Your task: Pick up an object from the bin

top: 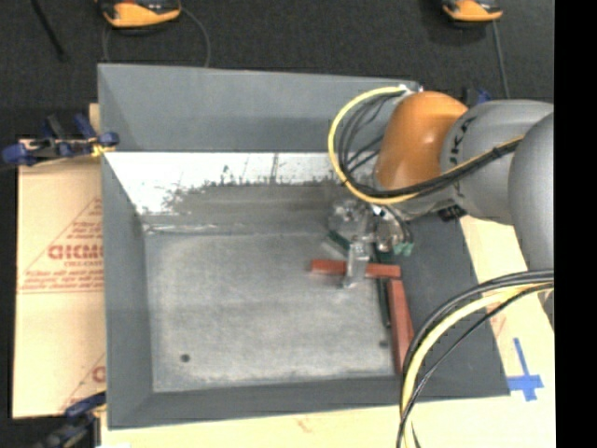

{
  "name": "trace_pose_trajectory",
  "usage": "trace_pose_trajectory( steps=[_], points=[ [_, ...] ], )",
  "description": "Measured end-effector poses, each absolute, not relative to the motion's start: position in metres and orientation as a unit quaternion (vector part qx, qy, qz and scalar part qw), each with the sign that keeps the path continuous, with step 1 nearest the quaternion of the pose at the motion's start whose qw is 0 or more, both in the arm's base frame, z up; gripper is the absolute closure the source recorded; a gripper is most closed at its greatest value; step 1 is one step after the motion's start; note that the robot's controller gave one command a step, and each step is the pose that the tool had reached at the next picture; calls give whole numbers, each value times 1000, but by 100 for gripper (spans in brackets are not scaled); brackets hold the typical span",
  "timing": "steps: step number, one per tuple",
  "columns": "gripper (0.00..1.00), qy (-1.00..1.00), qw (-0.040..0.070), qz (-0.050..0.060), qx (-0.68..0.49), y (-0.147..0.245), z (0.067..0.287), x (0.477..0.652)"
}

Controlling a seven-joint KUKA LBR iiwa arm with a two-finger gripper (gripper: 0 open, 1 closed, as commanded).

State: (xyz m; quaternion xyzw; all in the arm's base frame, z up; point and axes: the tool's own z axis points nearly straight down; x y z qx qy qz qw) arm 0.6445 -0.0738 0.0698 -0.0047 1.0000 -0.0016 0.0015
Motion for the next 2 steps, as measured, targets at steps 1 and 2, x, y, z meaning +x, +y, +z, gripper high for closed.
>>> trace_pose_trajectory(
  steps=[1,2],
  points=[
    [100,1000,3,-2,-6,-73,74,645],
    [100,1000,7,-2,-8,-55,222,653]
  ],
)
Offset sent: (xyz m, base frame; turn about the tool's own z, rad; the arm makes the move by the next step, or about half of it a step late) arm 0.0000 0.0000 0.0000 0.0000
